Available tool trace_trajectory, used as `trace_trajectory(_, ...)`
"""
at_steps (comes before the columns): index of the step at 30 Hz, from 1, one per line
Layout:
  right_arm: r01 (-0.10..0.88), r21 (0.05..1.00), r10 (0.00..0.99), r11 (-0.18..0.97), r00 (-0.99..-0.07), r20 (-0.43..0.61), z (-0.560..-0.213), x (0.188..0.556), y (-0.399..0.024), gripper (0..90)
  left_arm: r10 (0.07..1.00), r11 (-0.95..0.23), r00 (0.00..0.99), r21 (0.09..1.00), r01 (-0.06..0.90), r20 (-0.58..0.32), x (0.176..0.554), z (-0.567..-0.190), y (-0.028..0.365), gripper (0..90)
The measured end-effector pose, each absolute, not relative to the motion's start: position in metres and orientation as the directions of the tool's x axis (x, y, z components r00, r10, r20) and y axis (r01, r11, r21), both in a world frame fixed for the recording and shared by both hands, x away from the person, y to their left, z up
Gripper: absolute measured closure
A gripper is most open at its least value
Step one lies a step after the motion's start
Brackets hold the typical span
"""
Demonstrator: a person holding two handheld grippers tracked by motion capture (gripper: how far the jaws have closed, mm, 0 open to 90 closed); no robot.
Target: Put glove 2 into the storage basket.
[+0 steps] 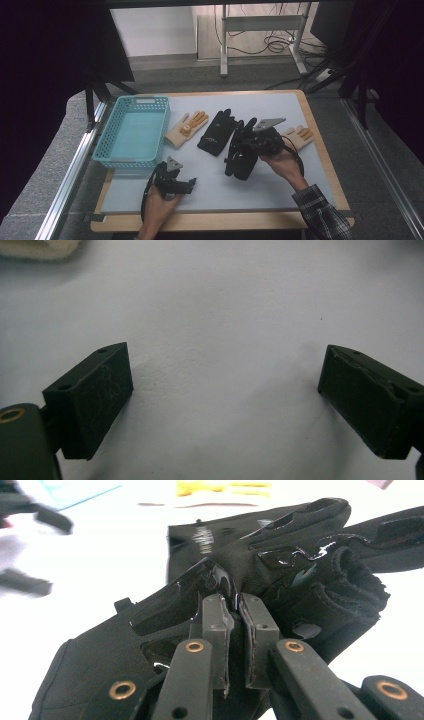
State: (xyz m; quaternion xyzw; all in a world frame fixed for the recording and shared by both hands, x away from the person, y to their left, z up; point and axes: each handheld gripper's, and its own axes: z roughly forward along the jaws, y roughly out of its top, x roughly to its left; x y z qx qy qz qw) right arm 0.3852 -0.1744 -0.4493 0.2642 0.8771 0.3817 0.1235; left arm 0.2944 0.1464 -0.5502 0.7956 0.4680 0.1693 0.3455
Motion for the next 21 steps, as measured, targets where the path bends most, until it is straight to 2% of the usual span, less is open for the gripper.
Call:
trace_trajectory(7, 0.311, 0.722, 0.441, 0.618, -0.897, 0.008, -0.464, 0.352, -0.166, 81.1, 0.861, -0.325, 0.505, 0.708, 0.628, -0.053, 0.295, -0.55, 0.147, 7.5)
trace_trajectory(14, 0.309, 0.678, 0.409, 0.667, -0.912, 0.014, -0.493, 0.341, -0.156, 80.1, 0.863, -0.321, 0.503, 0.708, 0.629, -0.055, 0.294, -0.55, 0.146, 7.5)
trace_trajectory(16, 0.317, 0.673, 0.416, 0.668, -0.909, 0.015, -0.499, 0.34, -0.156, 76.2, 0.863, -0.321, 0.503, 0.708, 0.629, -0.055, 0.294, -0.55, 0.146, 7.5)
trace_trajectory(17, 0.324, 0.676, 0.426, 0.662, -0.904, 0.016, -0.502, 0.341, -0.157, 69.0, 0.862, -0.325, 0.505, 0.707, 0.629, -0.053, 0.294, -0.55, 0.147, 7.5)
trace_trajectory(18, 0.324, 0.676, 0.426, 0.662, -0.904, 0.016, -0.502, 0.341, -0.157, 69.0, 0.862, -0.325, 0.505, 0.707, 0.629, -0.053, 0.294, -0.55, 0.147, 7.5)
trace_trajectory(19, 0.334, 0.682, 0.448, 0.651, -0.894, 0.01, -0.503, 0.344, -0.158, 63.1, 0.861, -0.326, 0.506, 0.706, 0.629, -0.053, 0.294, -0.55, 0.147, 7.5)
trace_trajectory(21, 0.338, 0.69, 0.457, 0.64, -0.889, 0.011, -0.502, 0.345, -0.16, 61.4, 0.861, -0.326, 0.506, 0.706, 0.629, -0.052, 0.294, -0.55, 0.147, 7.5)
